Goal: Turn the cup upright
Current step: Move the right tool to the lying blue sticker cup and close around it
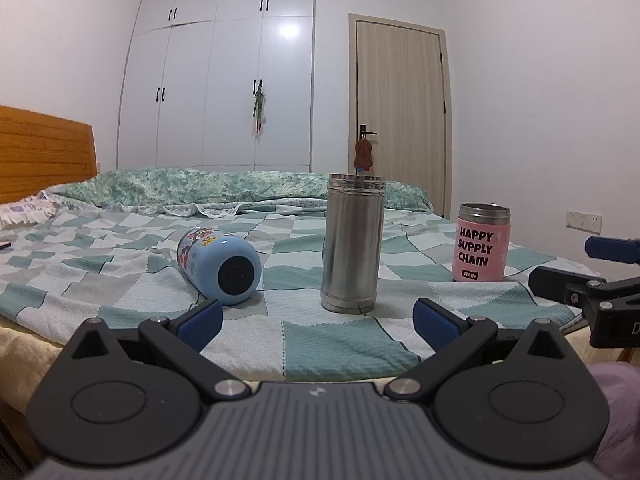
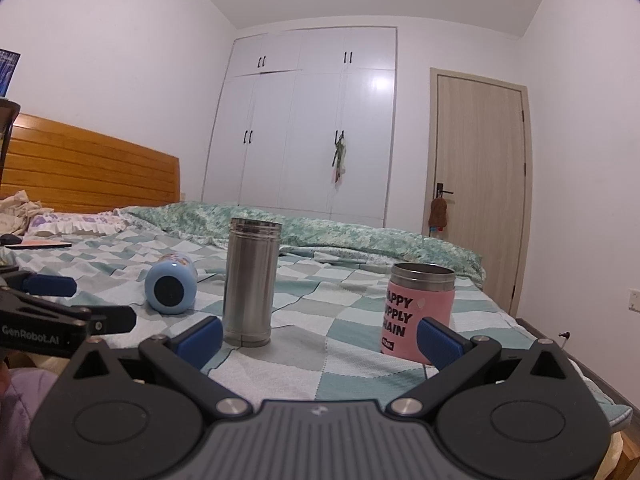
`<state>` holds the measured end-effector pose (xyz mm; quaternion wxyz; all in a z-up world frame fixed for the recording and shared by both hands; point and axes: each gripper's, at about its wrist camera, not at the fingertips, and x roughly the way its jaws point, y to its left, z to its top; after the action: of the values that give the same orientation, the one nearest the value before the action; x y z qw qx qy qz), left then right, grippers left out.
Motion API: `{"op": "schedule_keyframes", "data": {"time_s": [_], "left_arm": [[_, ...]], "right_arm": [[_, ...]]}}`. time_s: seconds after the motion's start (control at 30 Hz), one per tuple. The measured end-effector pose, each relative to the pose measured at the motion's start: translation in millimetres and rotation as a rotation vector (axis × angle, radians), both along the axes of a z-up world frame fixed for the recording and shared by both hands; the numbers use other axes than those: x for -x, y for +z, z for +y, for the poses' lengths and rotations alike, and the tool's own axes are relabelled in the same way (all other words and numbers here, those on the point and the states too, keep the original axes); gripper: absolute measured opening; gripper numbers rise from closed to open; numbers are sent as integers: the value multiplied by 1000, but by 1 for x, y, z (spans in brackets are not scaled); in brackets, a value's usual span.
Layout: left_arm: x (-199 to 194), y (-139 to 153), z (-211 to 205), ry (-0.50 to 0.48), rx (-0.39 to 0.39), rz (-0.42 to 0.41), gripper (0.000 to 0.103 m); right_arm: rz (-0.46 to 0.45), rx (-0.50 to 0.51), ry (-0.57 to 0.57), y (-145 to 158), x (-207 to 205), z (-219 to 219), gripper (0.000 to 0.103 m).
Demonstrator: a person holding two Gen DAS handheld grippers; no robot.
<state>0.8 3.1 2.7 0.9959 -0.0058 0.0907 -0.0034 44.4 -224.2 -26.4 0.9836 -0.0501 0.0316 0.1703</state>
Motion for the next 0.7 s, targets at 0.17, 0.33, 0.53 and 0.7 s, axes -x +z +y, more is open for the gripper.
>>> {"op": "schedule_keyframes", "data": {"time_s": [0.17, 0.33, 0.53, 0.7], "left_arm": [[-5, 12, 18, -1, 40, 3, 103], [-11, 37, 44, 12, 29, -41, 103], [-29, 54, 79, 36, 3, -43, 103], [-51, 56, 107, 41, -18, -9, 103]], "right_arm": [[6, -23, 81, 15, -9, 13, 103], [-9, -13, 205, 41, -25, 41, 103], [29, -19, 334, 71, -55, 80, 103], [71, 14, 410, 91, -86, 122, 103]]}}
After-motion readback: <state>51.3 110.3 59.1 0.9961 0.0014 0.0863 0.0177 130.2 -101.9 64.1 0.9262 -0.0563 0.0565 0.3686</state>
